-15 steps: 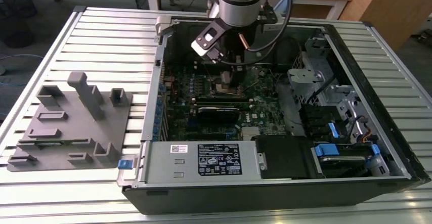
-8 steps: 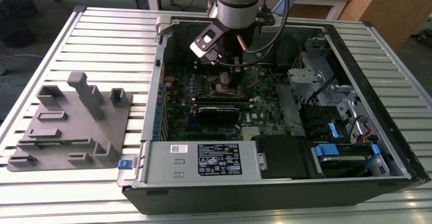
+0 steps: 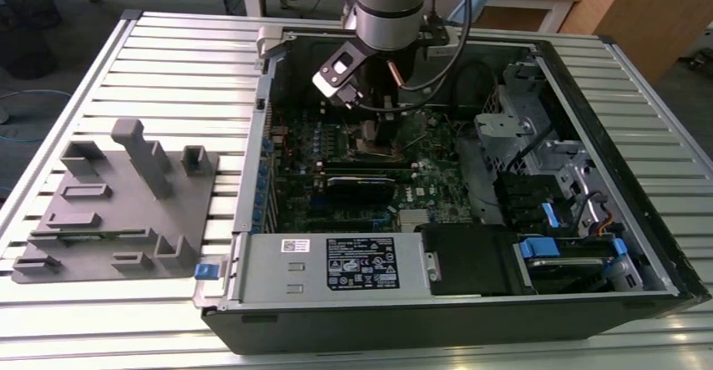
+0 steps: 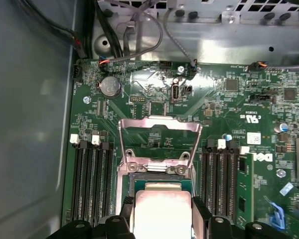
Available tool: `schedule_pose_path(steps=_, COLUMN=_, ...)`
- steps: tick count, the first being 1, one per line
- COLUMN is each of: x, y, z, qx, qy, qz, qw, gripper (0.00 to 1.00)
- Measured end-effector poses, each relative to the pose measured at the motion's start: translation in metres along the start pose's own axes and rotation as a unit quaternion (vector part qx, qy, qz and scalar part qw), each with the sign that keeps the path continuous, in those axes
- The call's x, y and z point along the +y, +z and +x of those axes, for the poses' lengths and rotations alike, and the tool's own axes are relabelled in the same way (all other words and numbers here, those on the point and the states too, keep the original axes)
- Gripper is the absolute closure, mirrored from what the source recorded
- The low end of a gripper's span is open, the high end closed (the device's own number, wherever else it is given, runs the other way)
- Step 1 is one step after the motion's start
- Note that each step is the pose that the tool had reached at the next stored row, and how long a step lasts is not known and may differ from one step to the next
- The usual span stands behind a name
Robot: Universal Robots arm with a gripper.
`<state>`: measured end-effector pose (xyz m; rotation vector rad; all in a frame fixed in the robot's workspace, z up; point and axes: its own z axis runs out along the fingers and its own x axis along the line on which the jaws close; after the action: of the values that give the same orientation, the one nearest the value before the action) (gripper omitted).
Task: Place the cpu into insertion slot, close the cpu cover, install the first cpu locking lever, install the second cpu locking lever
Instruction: 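Place the cpu into insertion slot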
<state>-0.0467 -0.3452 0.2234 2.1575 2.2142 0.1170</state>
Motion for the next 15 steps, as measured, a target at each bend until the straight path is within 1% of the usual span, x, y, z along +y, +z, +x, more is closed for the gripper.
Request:
schedule_pose_path(steps=5, x=-0.0011, y=0.0073, z=0.0006, qx=0.0001, qy=0.0, qz=0.0, qw=1.0, gripper=0.46)
schedule_pose_path(steps=12, x=-0.0015, y=0.0089, z=0.0007, qx=0.0, qy=0.0, qz=0.0, qw=1.0, gripper=0.46)
schedule_pose_path(steps=15, x=-0.0018, y=0.0115, z=0.0006, qx=0.0, qy=0.0, qz=0.0, qw=1.0, gripper=0.46)
